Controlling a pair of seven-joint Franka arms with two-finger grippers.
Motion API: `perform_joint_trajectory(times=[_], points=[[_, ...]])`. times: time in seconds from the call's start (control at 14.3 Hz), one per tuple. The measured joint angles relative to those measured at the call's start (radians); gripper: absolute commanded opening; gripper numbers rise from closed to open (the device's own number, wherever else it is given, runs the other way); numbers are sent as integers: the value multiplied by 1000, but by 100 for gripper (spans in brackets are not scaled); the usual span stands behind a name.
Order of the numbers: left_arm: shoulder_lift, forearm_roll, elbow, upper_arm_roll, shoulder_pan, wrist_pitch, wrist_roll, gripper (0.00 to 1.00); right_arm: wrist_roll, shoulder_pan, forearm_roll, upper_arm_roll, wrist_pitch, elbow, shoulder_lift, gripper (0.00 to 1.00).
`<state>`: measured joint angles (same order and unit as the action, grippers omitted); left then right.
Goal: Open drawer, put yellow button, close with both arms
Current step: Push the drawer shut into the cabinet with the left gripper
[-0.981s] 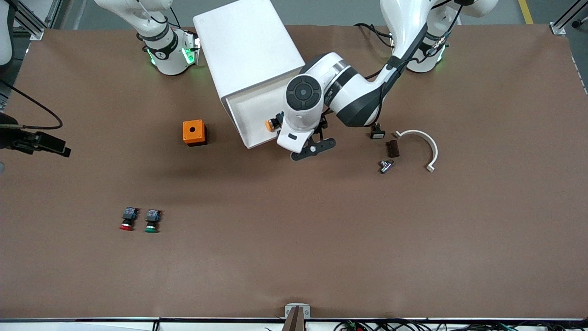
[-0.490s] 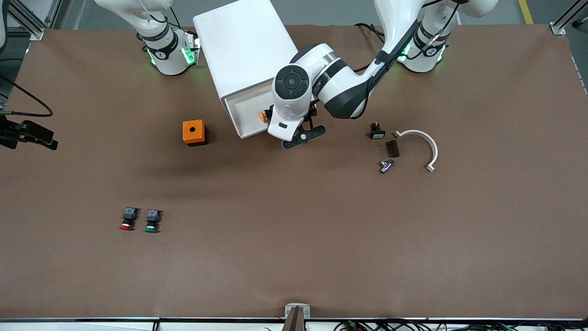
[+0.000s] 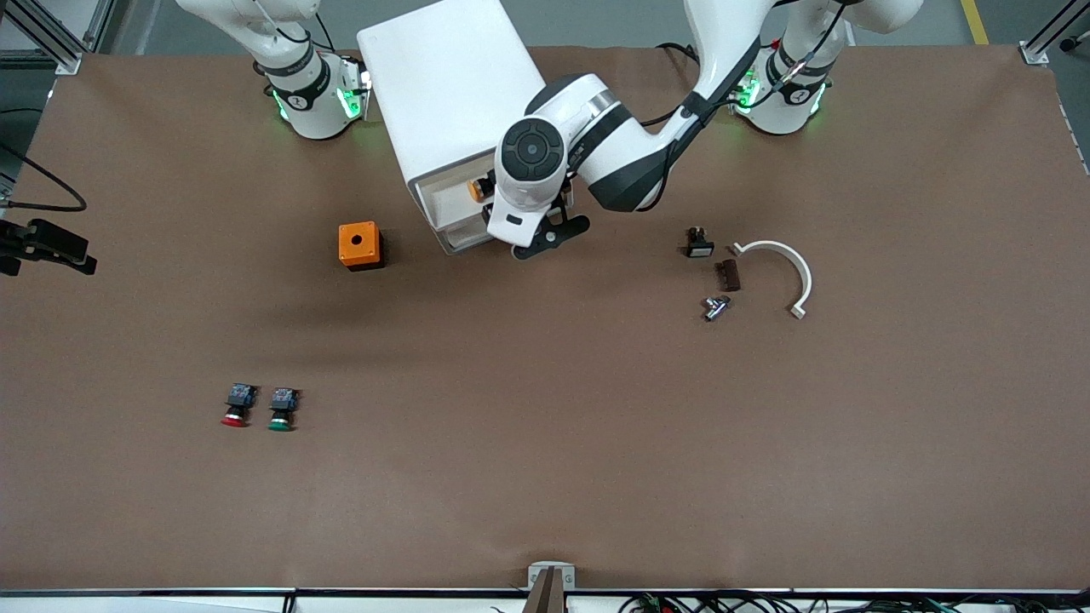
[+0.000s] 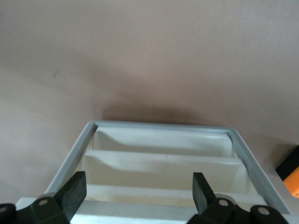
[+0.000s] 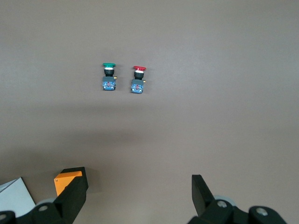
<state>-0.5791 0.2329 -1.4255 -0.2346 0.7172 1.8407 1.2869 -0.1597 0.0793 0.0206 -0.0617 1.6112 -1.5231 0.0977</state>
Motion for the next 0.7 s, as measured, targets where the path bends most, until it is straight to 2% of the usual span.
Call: perform_joint_trajectory(times=[0.7], points=[[-1, 201, -43, 1, 13, 0, 7, 100, -8, 3, 0, 0, 0, 7, -10, 100]])
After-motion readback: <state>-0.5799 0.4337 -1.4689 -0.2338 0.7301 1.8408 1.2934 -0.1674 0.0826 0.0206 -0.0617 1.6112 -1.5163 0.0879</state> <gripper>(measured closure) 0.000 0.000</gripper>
